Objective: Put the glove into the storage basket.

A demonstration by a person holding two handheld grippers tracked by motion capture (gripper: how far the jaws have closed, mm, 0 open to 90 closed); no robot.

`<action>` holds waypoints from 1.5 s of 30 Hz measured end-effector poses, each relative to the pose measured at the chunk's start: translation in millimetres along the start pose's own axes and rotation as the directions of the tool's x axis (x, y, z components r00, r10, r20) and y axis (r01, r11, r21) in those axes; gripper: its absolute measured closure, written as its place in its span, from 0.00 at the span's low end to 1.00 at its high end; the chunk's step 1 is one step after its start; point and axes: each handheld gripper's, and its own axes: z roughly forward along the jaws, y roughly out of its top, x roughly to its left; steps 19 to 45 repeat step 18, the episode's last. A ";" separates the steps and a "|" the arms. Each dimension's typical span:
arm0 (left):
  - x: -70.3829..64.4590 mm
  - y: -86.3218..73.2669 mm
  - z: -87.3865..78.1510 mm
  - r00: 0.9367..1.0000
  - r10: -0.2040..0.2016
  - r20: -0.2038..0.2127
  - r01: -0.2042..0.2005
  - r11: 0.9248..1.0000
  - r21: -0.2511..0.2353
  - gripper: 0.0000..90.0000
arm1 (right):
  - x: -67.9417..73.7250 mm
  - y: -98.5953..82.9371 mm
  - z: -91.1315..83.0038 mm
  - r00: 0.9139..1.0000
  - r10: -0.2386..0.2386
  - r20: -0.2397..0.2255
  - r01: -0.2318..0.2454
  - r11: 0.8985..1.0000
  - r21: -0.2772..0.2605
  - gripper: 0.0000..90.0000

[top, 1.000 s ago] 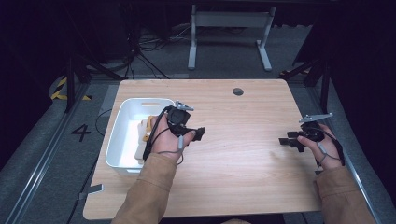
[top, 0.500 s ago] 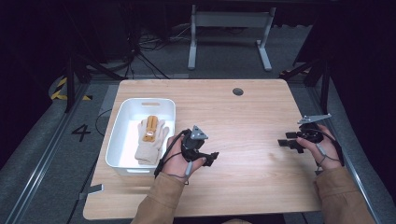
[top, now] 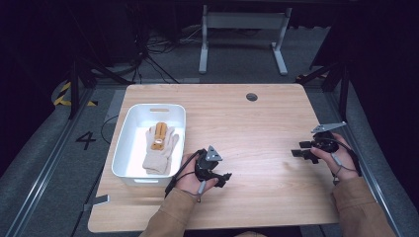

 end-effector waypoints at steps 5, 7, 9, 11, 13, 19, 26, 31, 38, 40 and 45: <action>-10.6 -6.4 14.7 0.999 0.031 0.011 -0.032 0.998 0.052 0.27 | 4.1 1.0 4.7 1.000 -0.011 -0.007 0.011 1.000 0.014 0.44; -14.2 -6.8 20.1 0.999 0.038 0.018 -0.039 0.998 0.057 0.26 | 4.2 1.2 5.8 1.000 -0.013 -0.010 0.013 1.000 0.018 0.44; -15.2 -6.9 23.5 0.999 0.044 0.024 -0.045 0.997 0.057 0.25 | 4.0 0.9 6.9 1.000 -0.013 -0.008 0.013 1.000 0.019 0.44; -15.7 -7.8 25.1 0.999 0.041 0.027 -0.042 0.998 0.057 0.22 | 4.2 0.7 7.2 1.000 -0.014 -0.007 0.014 1.000 0.020 0.44; -15.4 -7.7 24.5 0.999 0.035 0.029 -0.037 0.998 0.060 0.22 | 4.3 0.8 7.0 1.000 -0.014 -0.006 0.014 1.000 0.019 0.44; -13.9 -7.0 21.9 0.999 0.031 0.014 -0.031 0.998 0.047 0.21 | 4.2 1.4 6.9 1.000 -0.017 -0.002 0.017 1.000 0.012 0.44; -13.9 -7.0 21.9 0.999 0.031 0.014 -0.031 0.998 0.047 0.21 | 4.2 1.4 6.9 1.000 -0.017 -0.002 0.017 1.000 0.012 0.44; -13.9 -7.0 21.9 0.999 0.031 0.014 -0.031 0.998 0.047 0.21 | 4.2 1.4 6.9 1.000 -0.017 -0.002 0.017 1.000 0.012 0.44; -13.9 -7.0 21.9 0.999 0.031 0.014 -0.031 0.998 0.047 0.21 | 4.2 1.4 6.9 1.000 -0.017 -0.002 0.017 1.000 0.012 0.44; -13.9 -7.0 21.9 0.999 0.031 0.014 -0.031 0.998 0.047 0.21 | 4.2 1.4 6.9 1.000 -0.017 -0.002 0.017 1.000 0.012 0.44; -13.9 -7.0 21.9 0.999 0.031 0.014 -0.031 0.998 0.047 0.21 | 4.2 1.4 6.9 1.000 -0.017 -0.002 0.017 1.000 0.012 0.44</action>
